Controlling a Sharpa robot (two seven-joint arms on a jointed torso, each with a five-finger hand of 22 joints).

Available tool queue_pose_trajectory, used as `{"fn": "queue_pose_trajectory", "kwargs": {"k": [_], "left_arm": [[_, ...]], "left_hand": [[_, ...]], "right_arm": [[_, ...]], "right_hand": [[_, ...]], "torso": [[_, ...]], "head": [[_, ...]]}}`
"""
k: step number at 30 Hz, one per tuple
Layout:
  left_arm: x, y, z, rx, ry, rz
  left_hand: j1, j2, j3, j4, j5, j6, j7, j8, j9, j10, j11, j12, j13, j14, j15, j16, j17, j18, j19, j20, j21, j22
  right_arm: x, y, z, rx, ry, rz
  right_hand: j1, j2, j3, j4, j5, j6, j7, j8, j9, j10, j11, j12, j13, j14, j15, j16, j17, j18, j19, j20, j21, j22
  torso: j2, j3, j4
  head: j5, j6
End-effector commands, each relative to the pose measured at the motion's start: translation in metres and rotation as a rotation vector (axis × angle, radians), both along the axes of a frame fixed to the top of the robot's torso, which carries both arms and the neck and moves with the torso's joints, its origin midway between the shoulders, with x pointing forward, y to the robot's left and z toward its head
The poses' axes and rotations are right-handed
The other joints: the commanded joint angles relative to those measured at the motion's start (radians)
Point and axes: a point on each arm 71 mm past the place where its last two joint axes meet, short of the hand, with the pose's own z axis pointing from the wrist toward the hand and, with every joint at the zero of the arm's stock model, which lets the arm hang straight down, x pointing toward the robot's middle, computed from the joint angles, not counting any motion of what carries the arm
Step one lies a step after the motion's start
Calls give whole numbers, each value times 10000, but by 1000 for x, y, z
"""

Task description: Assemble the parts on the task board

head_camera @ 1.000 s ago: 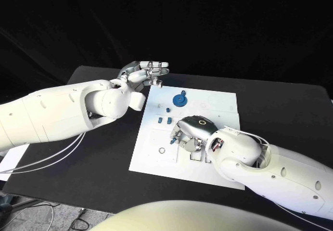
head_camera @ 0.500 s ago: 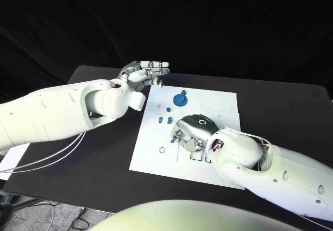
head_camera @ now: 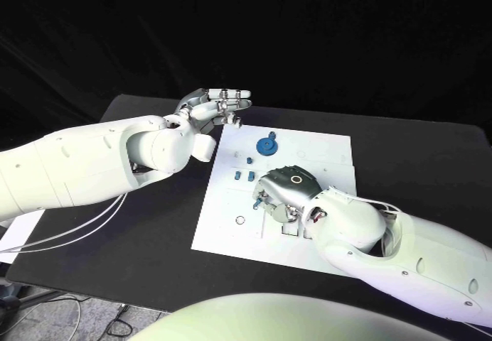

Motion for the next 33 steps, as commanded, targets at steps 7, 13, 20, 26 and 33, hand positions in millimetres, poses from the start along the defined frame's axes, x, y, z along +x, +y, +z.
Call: {"fn": "queue_pose_trajectory", "kwargs": {"k": [7,13,20,26,33], "left_arm": [[-1,-3,1,-73,-67,-224],[-1,-3,1,-71,-64,-226],[-1,-3,1,-70,-61,-228],[-1,-3,1,-72,-60,-235],[-1,-3,1,-68,-54,-243]], "left_hand": [[8,27,-9,-78,68,-33,4,61,-15,-55,10,50,-6,-64,-24,-38,-15,97,-62,-26,33,9],[8,27,-9,-78,68,-33,4,61,-15,-55,10,50,-6,-64,-24,-38,-15,97,-62,-26,33,9],[8,27,-9,-78,68,-33,4,61,-15,-55,10,50,-6,-64,-24,-38,-15,97,-62,-26,33,9],[-4,27,-9,-90,68,-50,10,63,-17,-77,16,60,-9,-74,-19,-42,-34,97,-73,-22,39,21],[-4,27,-9,-90,68,-50,10,63,-17,-77,16,60,-9,-74,-19,-42,-34,97,-73,-22,39,21]], "right_arm": [[-3,3,-1,-1008,-491,-8],[-3,4,-3,-1109,-431,24],[-2,4,-4,-1230,-391,25],[-2,5,-5,-1260,-386,42],[-4,8,-4,-1175,-420,125]], "right_hand": [[-97,29,2,-85,22,98,-35,69,22,66,-15,40,-11,516,48,-7,-17,-104,42,29,36,25],[-97,29,2,-85,22,98,-35,69,22,66,-15,40,-11,516,48,-7,-17,-104,42,29,36,25],[-112,26,-2,-93,13,108,-42,73,26,77,-21,43,-11,515,44,-7,-18,-104,40,27,35,25],[-112,26,-2,-93,13,108,-42,73,26,77,-21,43,-11,515,44,-7,-18,-104,40,27,35,25],[-117,33,1,-98,11,113,-46,75,29,85,-25,45,-11,515,41,-5,-16,-105,45,26,40,35]], "torso": [[5,5,-3],[3,3,-6],[1,8,-7],[8,8,-10],[1,4,-3]], "head": [[31,-41],[55,-69],[54,-69],[61,-69],[77,-69]]}}
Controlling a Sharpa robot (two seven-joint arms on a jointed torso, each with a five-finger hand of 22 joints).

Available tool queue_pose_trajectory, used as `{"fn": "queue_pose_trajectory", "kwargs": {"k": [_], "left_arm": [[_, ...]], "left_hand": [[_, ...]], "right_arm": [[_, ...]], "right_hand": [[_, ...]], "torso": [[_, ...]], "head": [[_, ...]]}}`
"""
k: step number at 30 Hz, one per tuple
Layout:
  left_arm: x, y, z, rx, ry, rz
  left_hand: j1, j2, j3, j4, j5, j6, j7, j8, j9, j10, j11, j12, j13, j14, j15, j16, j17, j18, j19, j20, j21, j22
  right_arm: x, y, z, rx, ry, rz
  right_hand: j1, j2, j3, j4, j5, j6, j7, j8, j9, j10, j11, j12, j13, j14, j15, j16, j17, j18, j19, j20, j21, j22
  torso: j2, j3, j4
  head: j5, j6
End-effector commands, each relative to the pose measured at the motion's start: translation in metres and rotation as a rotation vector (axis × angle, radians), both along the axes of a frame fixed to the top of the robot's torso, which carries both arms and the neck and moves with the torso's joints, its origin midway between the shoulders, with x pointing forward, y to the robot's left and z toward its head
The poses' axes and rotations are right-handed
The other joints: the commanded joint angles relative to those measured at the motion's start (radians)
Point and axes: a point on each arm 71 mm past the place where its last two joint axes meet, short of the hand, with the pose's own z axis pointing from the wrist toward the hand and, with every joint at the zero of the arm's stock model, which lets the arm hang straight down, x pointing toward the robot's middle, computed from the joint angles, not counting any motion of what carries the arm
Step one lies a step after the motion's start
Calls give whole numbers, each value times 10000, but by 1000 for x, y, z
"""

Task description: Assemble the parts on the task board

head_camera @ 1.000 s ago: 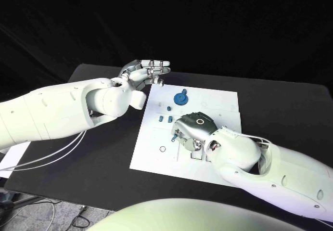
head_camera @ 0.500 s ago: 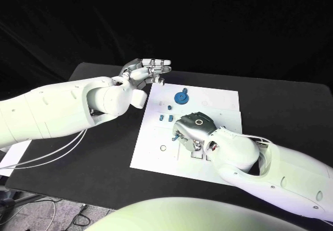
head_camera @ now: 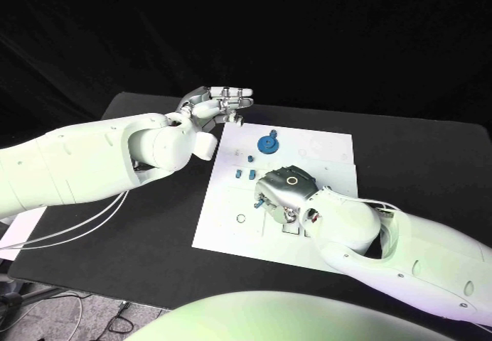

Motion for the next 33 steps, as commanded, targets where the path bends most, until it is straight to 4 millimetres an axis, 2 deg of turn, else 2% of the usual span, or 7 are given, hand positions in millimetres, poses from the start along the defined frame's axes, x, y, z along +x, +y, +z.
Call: {"fn": "queue_pose_trajectory", "kwargs": {"k": [1,18,33], "left_arm": [[0,-3,1,-71,-71,-204],[-1,-3,1,-69,-34,-249],[-1,-3,1,-59,-31,-295]], "left_hand": [[-4,27,20,-61,68,-50,12,63,-9,-80,18,60,-9,-72,-21,-42,-9,97,-73,-22,40,9],[-11,27,20,-67,68,-60,16,65,-10,-93,22,65,-11,-79,-18,-47,-24,97,-79,-19,44,16],[-21,24,18,-74,67,-74,21,65,-11,-111,27,70,-14,-86,-14,-51,-39,97,-86,-16,47,23]], "right_arm": [[-1,1,0,-208,-95,29],[-1,3,2,-131,-354,-194],[0,3,0,-365,-303,-211]], "right_hand": [[-75,-8,-2,-42,45,44,2,64,12,46,13,46,-12,515,42,-5,-14,-106,45,26,40,9],[-101,4,-1,-44,44,51,-1,66,16,59,10,48,-13,513,38,-8,-21,-109,53,23,49,25],[-119,3,-5,-43,39,54,-3,66,18,62,9,47,-14,511,36,-14,-30,-110,54,22,50,30]], "torso": [[-2,-5,7],[3,5,8],[-1,-2,-1]], "head": [[20,1],[-15,1],[-6,1]]}}
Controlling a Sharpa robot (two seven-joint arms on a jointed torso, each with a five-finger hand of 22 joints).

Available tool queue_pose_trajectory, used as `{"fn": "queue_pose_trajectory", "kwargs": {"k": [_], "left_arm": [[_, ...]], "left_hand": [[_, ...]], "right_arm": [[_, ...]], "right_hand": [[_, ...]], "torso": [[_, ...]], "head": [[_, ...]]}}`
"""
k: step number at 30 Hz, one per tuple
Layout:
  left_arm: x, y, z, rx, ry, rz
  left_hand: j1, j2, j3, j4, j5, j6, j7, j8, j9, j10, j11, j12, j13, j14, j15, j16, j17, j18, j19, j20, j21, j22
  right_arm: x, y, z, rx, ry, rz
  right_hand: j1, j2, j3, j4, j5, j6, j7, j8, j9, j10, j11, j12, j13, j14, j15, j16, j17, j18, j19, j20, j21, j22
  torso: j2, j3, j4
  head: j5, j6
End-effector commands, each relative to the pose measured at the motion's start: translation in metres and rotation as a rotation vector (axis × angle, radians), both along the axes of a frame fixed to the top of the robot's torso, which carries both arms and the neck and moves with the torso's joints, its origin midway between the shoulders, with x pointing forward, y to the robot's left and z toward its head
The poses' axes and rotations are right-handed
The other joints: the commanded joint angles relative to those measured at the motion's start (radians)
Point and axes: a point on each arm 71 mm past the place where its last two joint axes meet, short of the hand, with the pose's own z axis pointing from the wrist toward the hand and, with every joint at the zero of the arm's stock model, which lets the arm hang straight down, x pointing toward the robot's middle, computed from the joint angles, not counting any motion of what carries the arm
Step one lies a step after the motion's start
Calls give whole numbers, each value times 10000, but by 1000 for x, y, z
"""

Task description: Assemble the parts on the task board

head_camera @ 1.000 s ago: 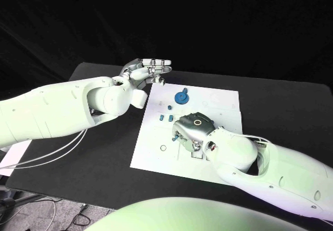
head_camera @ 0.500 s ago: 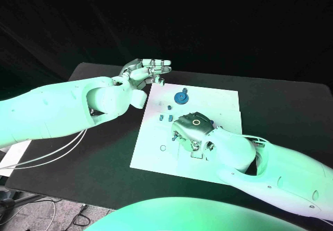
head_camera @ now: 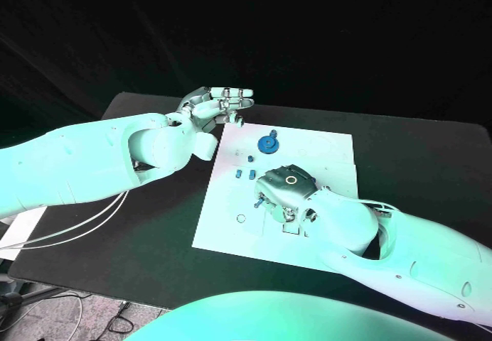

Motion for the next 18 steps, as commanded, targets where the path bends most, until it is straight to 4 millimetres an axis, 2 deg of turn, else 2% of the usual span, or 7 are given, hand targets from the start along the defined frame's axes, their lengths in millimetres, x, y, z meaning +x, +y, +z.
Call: {"fn": "queue_pose_trajectory", "kwargs": {"k": [1,18], "left_arm": [[-1,-3,1,-69,-71,-228],[-1,-3,1,-67,-47,-262]], "left_hand": [[-21,25,-8,-49,67,-74,22,65,-13,-73,-12,30,-14,-71,-29,-51,-9,96,-86,-16,47,9],[-34,25,-10,-55,66,-88,27,66,-14,-92,-7,37,-17,-75,-25,-47,-13,95,-94,-12,52,17]], "right_arm": [[0,0,-1,-317,-84,1],[0,2,-5,-545,1,98]], "right_hand": [[-121,5,-4,-44,35,50,-10,39,16,63,8,47,-14,511,36,-13,-8,-110,54,22,50,8],[-148,3,-11,-48,16,50,-15,36,18,61,6,43,-17,508,34,-21,-21,-108,46,20,41,-4]], "torso": [[0,-5,-4],[-4,-2,1]], "head": [[0,2],[3,2]]}}
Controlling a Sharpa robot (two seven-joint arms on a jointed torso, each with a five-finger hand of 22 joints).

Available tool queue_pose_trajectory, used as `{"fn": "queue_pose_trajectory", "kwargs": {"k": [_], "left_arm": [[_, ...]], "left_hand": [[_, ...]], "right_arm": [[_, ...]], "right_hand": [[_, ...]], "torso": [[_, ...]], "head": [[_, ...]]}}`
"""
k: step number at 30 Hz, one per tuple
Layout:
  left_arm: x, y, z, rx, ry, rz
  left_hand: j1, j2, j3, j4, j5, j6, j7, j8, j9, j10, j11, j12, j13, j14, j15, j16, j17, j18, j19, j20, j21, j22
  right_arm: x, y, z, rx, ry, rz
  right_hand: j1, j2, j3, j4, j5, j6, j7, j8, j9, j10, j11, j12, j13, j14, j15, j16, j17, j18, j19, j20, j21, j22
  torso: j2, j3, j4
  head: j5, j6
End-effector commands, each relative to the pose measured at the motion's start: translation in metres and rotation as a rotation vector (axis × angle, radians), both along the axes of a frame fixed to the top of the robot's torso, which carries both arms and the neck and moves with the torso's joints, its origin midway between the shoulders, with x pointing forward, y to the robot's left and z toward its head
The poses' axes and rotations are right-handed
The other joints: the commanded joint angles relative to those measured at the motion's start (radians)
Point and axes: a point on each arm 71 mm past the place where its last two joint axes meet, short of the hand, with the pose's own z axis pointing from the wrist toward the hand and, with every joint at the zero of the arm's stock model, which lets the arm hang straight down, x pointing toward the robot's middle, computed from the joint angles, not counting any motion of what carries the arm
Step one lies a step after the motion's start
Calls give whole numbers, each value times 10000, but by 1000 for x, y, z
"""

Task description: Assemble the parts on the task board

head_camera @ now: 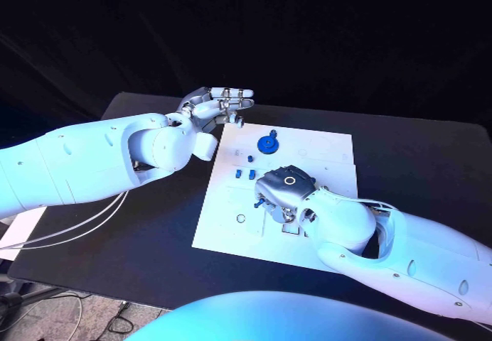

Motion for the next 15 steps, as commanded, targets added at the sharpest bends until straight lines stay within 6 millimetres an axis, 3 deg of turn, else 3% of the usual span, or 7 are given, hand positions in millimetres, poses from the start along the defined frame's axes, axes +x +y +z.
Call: {"fn": "queue_pose_trajectory", "kwargs": {"k": [1,15], "left_arm": [[-1,-3,1,-68,-64,-216],[-1,-3,1,-51,-48,-238]], "left_hand": [[-34,25,-10,-55,66,-51,-9,66,-15,-93,-6,37,-17,-73,-27,-47,-14,96,-57,24,52,9],[-34,25,-10,-55,66,-51,-9,66,-15,-93,-6,37,-17,-73,-27,-47,-14,96,-57,24,52,9]], "right_arm": [[-1,1,-2,-242,-48,66],[-4,5,0,-20,-17,249]], "right_hand": [[-86,-5,-10,-48,18,47,-8,23,13,62,6,42,-11,508,34,-21,-18,-108,46,20,41,-2],[-88,2,-5,-54,22,47,-10,22,14,63,3,42,-12,510,33,-12,-5,-107,45,19,39,-3]], "torso": [[1,3,-1],[2,2,3]], "head": [[13,2],[12,2]]}}
